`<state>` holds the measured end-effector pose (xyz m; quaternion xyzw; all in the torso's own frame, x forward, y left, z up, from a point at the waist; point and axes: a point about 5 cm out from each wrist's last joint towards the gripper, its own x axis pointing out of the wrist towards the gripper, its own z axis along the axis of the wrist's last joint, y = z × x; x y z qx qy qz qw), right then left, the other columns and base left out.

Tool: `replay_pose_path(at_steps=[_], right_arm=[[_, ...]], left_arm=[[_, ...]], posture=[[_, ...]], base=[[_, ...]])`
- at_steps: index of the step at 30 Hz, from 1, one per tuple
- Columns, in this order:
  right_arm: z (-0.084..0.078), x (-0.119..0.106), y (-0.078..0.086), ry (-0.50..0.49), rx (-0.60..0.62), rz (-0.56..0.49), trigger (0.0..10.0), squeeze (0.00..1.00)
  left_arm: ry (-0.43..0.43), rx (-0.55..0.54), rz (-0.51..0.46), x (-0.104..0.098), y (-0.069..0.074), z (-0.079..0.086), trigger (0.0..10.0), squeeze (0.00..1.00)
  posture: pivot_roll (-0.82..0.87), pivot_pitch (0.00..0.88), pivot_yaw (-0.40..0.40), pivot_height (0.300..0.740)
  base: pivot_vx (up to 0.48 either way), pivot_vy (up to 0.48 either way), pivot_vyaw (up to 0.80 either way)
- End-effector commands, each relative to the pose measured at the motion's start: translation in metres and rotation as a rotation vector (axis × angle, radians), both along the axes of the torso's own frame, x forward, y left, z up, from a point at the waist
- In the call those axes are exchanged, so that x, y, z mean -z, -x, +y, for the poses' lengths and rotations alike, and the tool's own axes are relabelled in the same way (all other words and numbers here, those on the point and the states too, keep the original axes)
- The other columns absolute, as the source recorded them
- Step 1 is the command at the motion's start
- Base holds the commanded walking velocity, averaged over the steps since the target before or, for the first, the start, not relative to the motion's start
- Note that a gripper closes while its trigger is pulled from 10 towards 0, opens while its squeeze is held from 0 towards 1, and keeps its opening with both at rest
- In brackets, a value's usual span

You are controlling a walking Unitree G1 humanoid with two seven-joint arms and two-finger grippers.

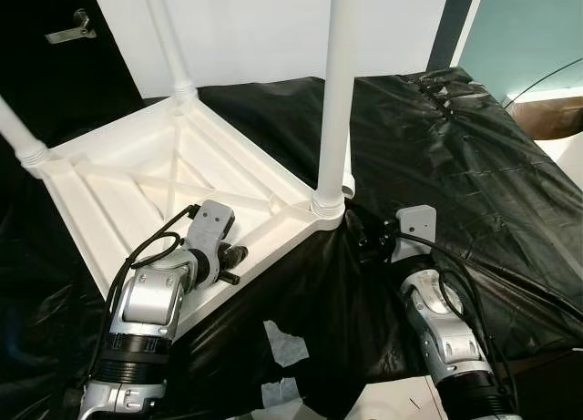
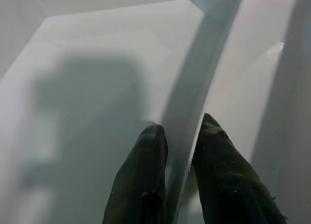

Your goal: Building children table

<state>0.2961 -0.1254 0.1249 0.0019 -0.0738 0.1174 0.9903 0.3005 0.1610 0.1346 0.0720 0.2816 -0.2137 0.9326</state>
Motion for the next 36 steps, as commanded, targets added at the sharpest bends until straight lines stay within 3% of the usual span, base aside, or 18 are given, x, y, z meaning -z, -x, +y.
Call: replay_pose_path(at_steps=[1,7,16,18,23,27,28,29,30,33,35,36], right_arm=[[0.004,0.001,-0.001,-0.009,-0.014,0.015,10.0,0.00],[0.005,0.000,-0.004,-0.016,-0.024,0.017,10.0,0.00],[0.013,0.003,-0.004,-0.030,-0.085,0.045,10.0,0.00],[0.020,0.004,-0.004,-0.036,-0.128,0.057,10.0,0.00],[0.020,0.003,-0.005,-0.039,-0.138,0.060,10.0,0.00],[0.018,0.003,-0.008,-0.035,-0.139,0.059,10.0,0.00],[0.017,0.002,-0.009,-0.034,-0.140,0.059,10.0,0.00],[0.017,0.002,-0.010,-0.034,-0.141,0.059,10.0,0.00],[0.017,0.001,-0.011,-0.033,-0.143,0.057,10.0,0.00],[0.017,0.001,-0.011,-0.032,-0.148,0.056,10.0,0.00],[0.016,0.000,-0.012,-0.035,-0.150,0.061,10.0,0.00],[0.016,0.001,-0.012,-0.033,-0.149,0.065,10.0,0.00]], left_arm=[[-0.205,-0.370,-0.020,0.011,0.002,0.036,0.0,0.00],[-0.243,-0.474,-0.088,0.005,0.008,0.034,0.0,0.00],[-0.280,-0.460,-0.100,0.005,0.020,0.022,0.0,0.00],[-0.299,-0.497,-0.135,0.000,0.025,0.019,0.0,0.00],[-0.293,-0.568,-0.191,-0.007,0.028,0.014,0.0,0.00],[-0.286,-0.538,-0.197,-0.005,0.027,0.003,0.0,0.00],[-0.289,-0.504,-0.190,-0.003,0.026,-0.002,2.4,0.00],[-0.292,-0.483,-0.186,-0.002,0.026,-0.005,2.4,0.00],[-0.290,-0.460,-0.181,-0.001,0.025,-0.008,10.0,0.00],[-0.307,-0.435,-0.174,0.001,0.025,-0.010,10.0,0.00],[-0.241,-0.402,-0.187,-0.003,0.024,-0.014,10.0,0.00],[-0.238,-0.390,-0.196,-0.004,0.024,-0.015,10.0,0.89]], posture=[[0.12,0.077,0.032,0.740],[0.12,0.076,0.028,0.740],[0.13,0.069,0.021,0.740],[0.13,0.065,0.020,0.740],[0.13,0.061,0.017,0.740],[0.13,0.061,0.017,0.740],[0.13,0.051,0.013,0.740],[0.13,0.051,0.013,0.740],[0.13,0.049,0.015,0.740],[0.13,0.048,0.014,0.740],[0.13,0.047,0.017,0.740],[0.13,0.047,0.018,0.740]], base=[[0.000,0.000,0.00],[0.000,0.000,0.00],[0.000,0.000,0.00],[0.000,0.000,0.00],[0.000,0.000,0.00],[0.000,0.000,0.00],[0.000,0.000,0.00],[0.000,0.000,0.00],[0.000,0.000,0.00],[0.000,0.000,0.00],[0.000,0.000,0.00],[0.000,0.000,0.00]])
